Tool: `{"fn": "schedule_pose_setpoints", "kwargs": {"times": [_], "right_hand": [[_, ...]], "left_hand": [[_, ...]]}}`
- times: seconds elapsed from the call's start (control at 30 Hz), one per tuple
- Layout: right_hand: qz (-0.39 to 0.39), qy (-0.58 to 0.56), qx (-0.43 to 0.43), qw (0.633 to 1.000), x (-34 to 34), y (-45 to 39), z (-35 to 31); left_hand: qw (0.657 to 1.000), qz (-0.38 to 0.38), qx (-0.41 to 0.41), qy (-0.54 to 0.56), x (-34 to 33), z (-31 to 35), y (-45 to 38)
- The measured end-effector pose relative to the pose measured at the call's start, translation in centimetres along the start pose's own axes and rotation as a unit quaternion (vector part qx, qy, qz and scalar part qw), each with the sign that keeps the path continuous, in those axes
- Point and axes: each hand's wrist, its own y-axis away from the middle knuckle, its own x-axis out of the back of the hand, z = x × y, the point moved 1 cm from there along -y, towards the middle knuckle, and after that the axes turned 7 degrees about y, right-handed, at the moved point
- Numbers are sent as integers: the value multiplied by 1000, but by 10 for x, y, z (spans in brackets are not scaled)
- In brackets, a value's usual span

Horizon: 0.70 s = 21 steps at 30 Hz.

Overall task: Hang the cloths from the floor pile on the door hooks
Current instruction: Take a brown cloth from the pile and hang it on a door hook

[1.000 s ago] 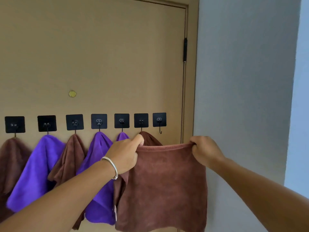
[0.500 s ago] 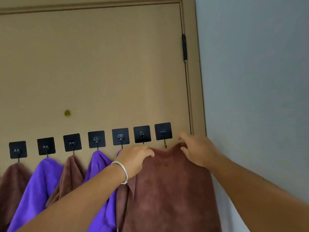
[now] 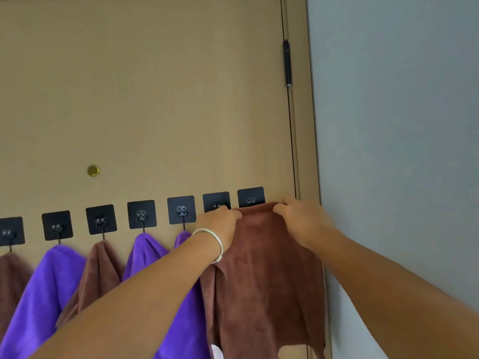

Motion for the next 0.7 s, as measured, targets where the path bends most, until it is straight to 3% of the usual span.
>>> {"fn": "schedule_pose_setpoints", "kwargs": {"times": [0.13, 0.23, 0.33, 0.43, 0.5, 0.63, 0.7], "right_hand": [[6, -31, -27, 999, -36, 0, -15], [11, -57, -44, 997, -62, 12, -17], [17, -53, -4, 998, -89, 27, -30], [21, -26, 27, 999, -108, 37, -46], [22, -51, 23, 998, -106, 37, -46], [17, -102, -42, 994, -91, 39, -31], [45, -98, -57, 993, -81, 40, -30]], "left_hand": [[996, -4, -12, -83, -16, 23, -1], [998, -21, -16, -65, -30, 32, 6], [996, -58, 21, 59, -45, 41, 22], [958, -114, 86, 248, -61, 53, 42], [947, -124, 87, 283, -65, 53, 48], [979, -152, 43, 128, -52, 41, 55], [991, -131, -14, 36, -43, 37, 62]]}}
